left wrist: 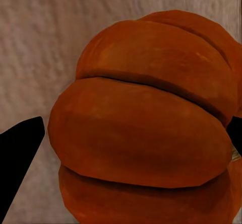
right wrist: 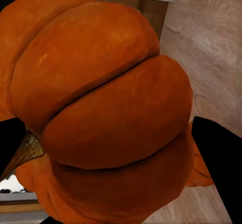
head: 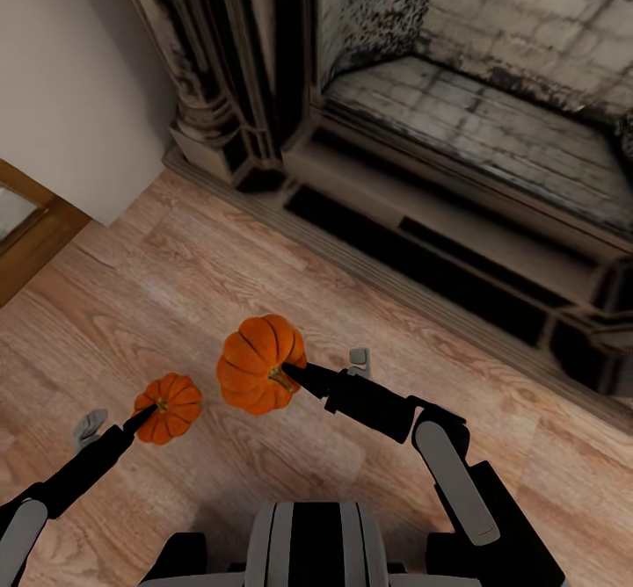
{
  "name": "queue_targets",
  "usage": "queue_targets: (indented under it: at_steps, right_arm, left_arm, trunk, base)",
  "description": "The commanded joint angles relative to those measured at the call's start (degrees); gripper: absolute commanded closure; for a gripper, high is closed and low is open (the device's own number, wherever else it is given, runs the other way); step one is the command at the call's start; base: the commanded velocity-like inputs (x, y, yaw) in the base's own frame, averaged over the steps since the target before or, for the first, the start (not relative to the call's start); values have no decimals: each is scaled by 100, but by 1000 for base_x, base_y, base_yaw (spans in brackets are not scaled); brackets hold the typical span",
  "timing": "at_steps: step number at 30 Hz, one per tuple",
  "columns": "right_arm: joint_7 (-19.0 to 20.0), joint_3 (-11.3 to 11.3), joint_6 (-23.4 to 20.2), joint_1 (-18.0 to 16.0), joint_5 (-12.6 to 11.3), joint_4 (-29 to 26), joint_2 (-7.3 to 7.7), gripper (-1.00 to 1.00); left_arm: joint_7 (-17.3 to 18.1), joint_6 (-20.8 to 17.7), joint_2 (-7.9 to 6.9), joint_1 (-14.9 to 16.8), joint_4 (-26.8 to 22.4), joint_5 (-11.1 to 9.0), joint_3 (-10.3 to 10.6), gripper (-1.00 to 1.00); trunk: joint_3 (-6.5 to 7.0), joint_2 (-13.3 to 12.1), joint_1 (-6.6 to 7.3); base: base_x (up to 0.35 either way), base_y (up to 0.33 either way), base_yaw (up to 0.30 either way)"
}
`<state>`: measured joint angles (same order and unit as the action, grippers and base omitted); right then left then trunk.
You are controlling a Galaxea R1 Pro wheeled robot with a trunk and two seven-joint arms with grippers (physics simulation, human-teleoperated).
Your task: Place each of the two pumpkins and all three candles from the living room inside a cabinet in the living room (use any cabinet), then make sure every cabinet is closed, and position the cauldron so it is next to a table in the living room.
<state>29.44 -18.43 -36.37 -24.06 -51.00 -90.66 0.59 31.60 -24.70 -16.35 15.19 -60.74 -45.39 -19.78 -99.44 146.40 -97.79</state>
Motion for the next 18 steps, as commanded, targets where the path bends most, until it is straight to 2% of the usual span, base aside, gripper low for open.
queue_targets:
  at_steps: [1,10,13,15,16,18]
  right_arm:
    - [-10,-2,-28,-3,-33,1,3,100]
    - [-60,5,-11,-3,-41,-1,-28,100]
    - [-60,21,-10,-3,-49,22,-36,100]
    - [-61,25,-10,-3,-50,31,-34,100]
    - [-61,28,-10,-3,-50,38,-36,100]
    - [-61,31,-10,-3,-55,44,-37,100]
  left_arm:
    - [4,-50,0,1,1,-33,-7,100]
    - [26,-123,-31,1,1,-54,-37,100]
    - [31,-408,-159,1,-83,-76,-53,100]
    - [27,-783,-329,1,-195,-91,-92,100]
    - [9,-1001,-403,1,-262,-96,-171,100]
    - [-36,-1184,-454,1,-345,-99,-340,100]
  trunk:
    - [20,-1,3]
    - [220,-13,26]
    - [286,-17,34]
    - [330,-19,39]
    - [353,-21,42]
    - [397,-23,47]
  base:
    - [0,0,0]
    - [0,0,0]
    - [0,0,0]
    - [0,0,0]
    - [0,0,0]
    - [0,0,0]
